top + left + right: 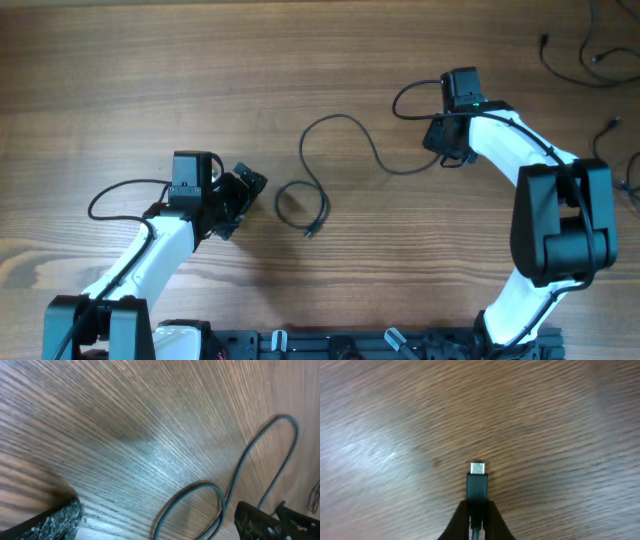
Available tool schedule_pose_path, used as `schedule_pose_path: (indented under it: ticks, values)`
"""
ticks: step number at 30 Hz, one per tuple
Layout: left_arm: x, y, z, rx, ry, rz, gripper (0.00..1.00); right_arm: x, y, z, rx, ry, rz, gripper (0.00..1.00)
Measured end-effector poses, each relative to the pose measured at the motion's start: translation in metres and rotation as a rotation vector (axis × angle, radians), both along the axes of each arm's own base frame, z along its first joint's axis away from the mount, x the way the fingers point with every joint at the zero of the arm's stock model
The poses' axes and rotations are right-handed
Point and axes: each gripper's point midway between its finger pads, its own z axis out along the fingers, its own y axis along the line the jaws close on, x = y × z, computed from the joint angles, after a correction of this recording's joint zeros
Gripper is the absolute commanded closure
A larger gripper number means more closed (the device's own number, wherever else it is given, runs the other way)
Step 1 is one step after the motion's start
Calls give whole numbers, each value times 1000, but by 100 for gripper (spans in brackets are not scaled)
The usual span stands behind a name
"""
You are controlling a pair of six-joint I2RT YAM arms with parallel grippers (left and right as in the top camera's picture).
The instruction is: Untangle cables
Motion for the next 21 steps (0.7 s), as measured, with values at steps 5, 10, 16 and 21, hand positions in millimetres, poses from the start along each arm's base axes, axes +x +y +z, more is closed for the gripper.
schedule_pose_path:
  ticks: [5, 10, 16, 21]
  values:
    - [2, 2, 0, 10, -8, 3, 0, -14, 20, 41, 72, -36, 140, 96]
    - [13, 14, 5, 35, -61, 20, 0, -26, 53, 141, 216, -255, 349, 95]
    - [41, 62, 28, 41, -122, 158, 0, -67, 124, 196, 403, -352, 623, 96]
    - [54, 91, 47, -15, -172, 234, 0, -99, 197, 200, 460, -351, 847, 96]
